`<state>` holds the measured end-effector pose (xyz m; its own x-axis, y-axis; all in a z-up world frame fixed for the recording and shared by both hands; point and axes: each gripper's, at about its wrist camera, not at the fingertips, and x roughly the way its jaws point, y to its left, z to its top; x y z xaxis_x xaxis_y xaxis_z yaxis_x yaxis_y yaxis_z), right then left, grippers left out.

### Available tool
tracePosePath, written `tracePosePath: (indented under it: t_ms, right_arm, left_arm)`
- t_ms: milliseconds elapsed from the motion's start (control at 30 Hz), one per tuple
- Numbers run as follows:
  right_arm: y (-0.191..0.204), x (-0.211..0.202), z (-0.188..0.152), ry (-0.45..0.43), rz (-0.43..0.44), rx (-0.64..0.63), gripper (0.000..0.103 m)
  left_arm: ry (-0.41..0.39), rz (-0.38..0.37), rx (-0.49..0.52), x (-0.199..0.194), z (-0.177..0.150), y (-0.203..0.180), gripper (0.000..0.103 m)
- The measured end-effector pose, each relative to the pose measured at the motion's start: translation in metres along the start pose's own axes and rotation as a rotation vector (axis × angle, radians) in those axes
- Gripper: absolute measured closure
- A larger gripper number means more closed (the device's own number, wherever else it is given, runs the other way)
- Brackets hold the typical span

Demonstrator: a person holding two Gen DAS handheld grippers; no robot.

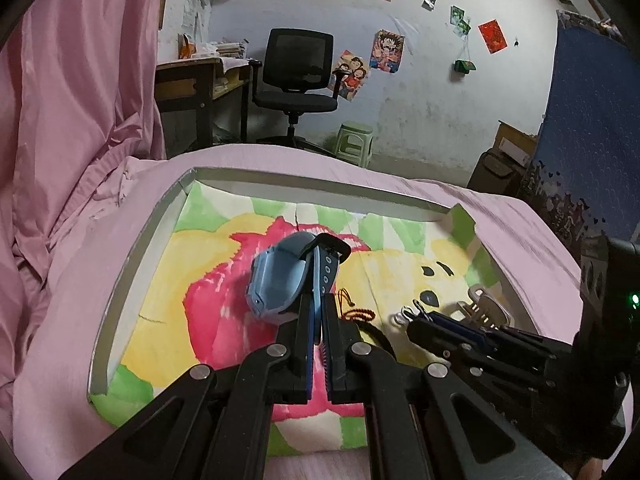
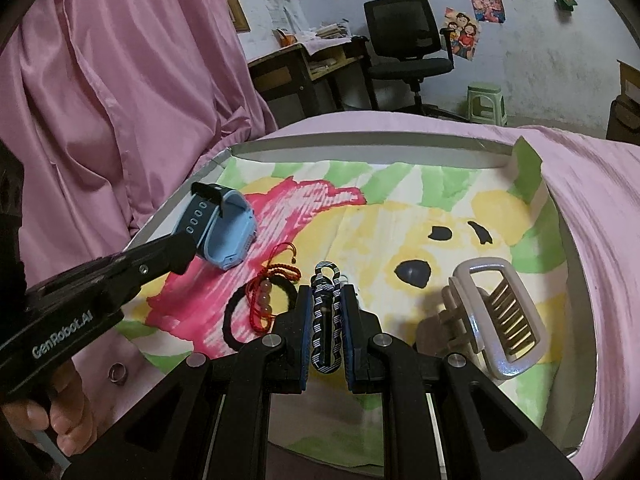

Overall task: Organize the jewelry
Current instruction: 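Open both tools to drop the bead strip and blue watch into the tray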

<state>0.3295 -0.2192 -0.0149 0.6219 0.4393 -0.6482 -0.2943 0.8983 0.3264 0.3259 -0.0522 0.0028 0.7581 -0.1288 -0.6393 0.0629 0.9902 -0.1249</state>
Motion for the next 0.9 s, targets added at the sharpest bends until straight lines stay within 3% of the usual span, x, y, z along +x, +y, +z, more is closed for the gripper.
tracePosePath:
  t_ms: [100,267,400,600,800,900]
  right_arm:
    - [-0.001,0.003,-0.001,0.015,-0.005,0.003,0.090]
    - [-0.003,-0.001,-0.003,0.019,-0.005,0.007,0.070]
    - [-0.004,-0.007,-0.007,0.020,-0.004,0.009,0.068]
    - [-0.003,-0.028,-0.011,-0.033,-0.013,0.000,0.056]
    - [-0.003,-0.057,-0.016,-0.108,-0.035,0.007,0.042]
    - [-0.002,-0.074,-0.019,-0.158,-0.039,0.012,0.034]
  left_arm:
    - [0.017,-0.007,-0.006,0.000,-0.002,0.001,0.095]
    - [0.037,-0.023,-0.004,-0.002,-0.007,0.002,0.095]
    - [0.054,-0.021,0.001,-0.004,-0.011,0.002,0.093]
    - [0.063,-0.022,0.015,-0.013,-0.018,0.001,0.088]
    - [0.047,-0.032,-0.006,-0.027,-0.025,0.003,0.078]
    - [0.017,-0.036,-0.016,-0.038,-0.029,0.004,0.063]
